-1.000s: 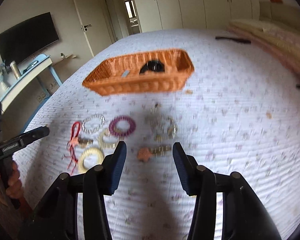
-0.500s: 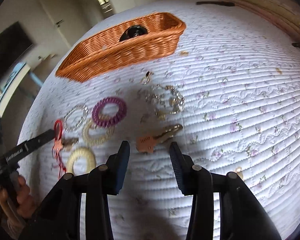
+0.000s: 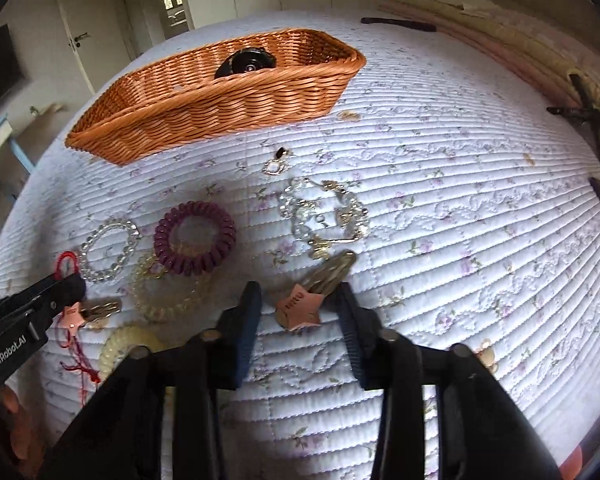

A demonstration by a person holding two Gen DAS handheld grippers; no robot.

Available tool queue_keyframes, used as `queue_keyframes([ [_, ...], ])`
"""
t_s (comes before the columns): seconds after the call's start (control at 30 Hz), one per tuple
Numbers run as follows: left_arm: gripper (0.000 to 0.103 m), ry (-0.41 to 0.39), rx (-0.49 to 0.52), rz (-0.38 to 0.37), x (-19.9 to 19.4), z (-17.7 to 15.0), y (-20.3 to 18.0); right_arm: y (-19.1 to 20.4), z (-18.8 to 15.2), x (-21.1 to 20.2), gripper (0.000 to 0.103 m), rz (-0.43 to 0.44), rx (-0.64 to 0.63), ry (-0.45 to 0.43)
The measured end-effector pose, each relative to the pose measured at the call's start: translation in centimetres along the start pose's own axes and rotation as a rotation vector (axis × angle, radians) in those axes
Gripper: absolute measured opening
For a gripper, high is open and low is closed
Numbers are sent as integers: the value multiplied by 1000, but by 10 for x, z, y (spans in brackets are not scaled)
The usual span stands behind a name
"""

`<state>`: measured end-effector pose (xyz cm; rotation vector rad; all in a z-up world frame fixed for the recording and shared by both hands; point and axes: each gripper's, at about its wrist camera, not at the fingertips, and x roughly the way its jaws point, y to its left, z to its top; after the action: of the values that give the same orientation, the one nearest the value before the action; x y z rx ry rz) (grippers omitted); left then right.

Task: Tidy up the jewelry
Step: 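Grasp the pink key-shaped hair clip with the right tool while the left tool grasps the red cord, then lower the red cord into the basket with the left tool while the right tool releases the pink clip there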

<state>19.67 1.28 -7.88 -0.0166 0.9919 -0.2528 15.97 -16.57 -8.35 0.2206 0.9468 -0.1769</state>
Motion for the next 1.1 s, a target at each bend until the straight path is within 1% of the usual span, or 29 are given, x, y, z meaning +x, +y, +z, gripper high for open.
queue_keyframes([
  [0.03, 30, -4, 5, 5, -1, -1, 0, -3, 0, -1, 30, 5, 2, -2],
  [0.07, 20, -9, 13, 15, -2, -2, 0, -6, 0, -1, 26, 11, 0, -3],
  [0.1, 10, -12, 15, 17, -4, -2, 1, -9, 0, -2, 26, 22, -5, -5],
  [0.17, 5, -13, 2, -2, -6, -3, 5, -16, -1, -4, 26, 61, -8, -8],
  [0.3, 4, -35, -28, -42, -13, -5, 14, -29, -7, -14, 26, 140, -27, -37],
  [0.4, 4, -56, -27, -63, -19, -7, 17, -40, -13, -23, 26, 199, -41, -66],
  [0.53, 4, -94, -15, -82, -32, -6, 13, -45, -17, -39, 26, 213, -79, -116],
  [0.67, 4, -125, -4, -120, -47, -1, 10, -47, -10, -55, 26, 222, -98, -157],
  [0.77, 4, -141, 18, -157, -56, 15, 6, -43, 5, -71, 26, 222, -128, -210],
  [0.9, 4, -203, 64, -142, -69, 51, -2, -34, 38, -88, 26, 228, -166, -276],
  [1.03, 4, -241, 64, -169, -74, 96, -9, -19, 81, -90, 26, 227, -210, -334],
  [1.1, 4, -249, 63, -170, -70, 116, -12, -8, 106, -82, 26, 252, -228, -334],
])
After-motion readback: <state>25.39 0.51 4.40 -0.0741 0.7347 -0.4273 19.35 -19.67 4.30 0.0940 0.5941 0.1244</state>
